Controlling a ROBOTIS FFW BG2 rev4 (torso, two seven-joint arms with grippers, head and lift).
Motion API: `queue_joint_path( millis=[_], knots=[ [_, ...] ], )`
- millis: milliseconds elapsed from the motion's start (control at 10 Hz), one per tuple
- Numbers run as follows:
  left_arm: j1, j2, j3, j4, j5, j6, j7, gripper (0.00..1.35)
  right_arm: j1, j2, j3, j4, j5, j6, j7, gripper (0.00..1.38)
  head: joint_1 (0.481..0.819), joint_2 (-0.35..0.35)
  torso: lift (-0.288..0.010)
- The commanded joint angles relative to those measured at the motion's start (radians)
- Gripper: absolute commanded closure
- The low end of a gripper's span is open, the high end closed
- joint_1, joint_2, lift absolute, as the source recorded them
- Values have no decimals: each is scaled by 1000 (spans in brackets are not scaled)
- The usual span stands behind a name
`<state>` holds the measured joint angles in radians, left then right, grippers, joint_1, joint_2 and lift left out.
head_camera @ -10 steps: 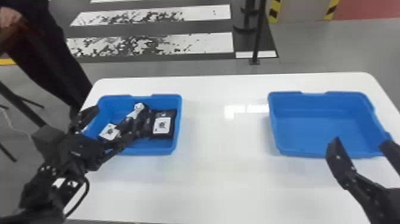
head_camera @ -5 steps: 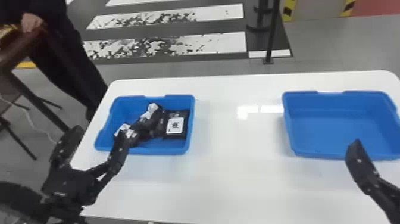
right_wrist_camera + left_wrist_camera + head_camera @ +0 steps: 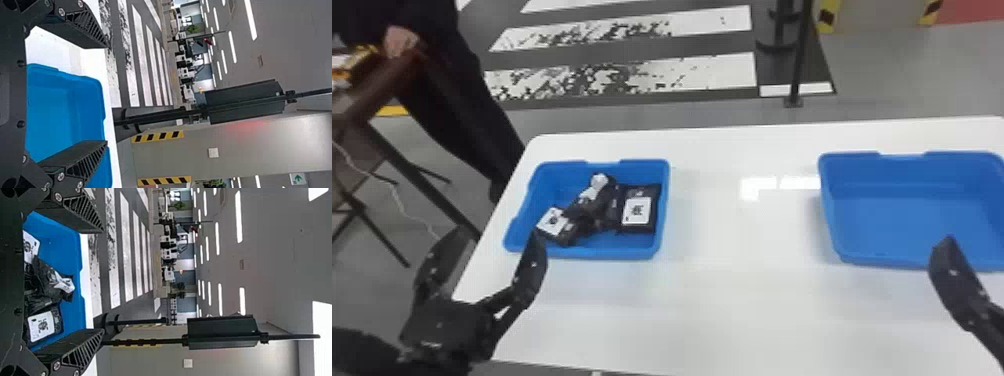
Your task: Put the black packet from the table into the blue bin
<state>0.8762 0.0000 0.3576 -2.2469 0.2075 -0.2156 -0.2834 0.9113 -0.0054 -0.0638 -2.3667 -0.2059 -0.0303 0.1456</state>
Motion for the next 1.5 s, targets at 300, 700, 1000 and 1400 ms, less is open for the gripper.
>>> queue_joint_path(
  millis=[300, 700, 1000, 1400],
  knots=[
    [0, 8, -39, 0, 28, -8, 6, 134, -1, 1, 2, 0, 1, -2, 0, 154, 695, 184, -110],
    [0, 8, -39, 0, 34, -10, 7, 134, -1, 1, 0, 0, -1, -2, 0, 154, 695, 173, -110],
    [0, 6, -39, 0, 36, -23, 7, 134, -1, 1, 0, 0, -1, -4, 0, 154, 695, 173, -110],
    [0, 8, -37, 0, 38, -25, 7, 134, -1, 1, 0, 2, -3, -4, 0, 154, 695, 173, -110]
  ],
)
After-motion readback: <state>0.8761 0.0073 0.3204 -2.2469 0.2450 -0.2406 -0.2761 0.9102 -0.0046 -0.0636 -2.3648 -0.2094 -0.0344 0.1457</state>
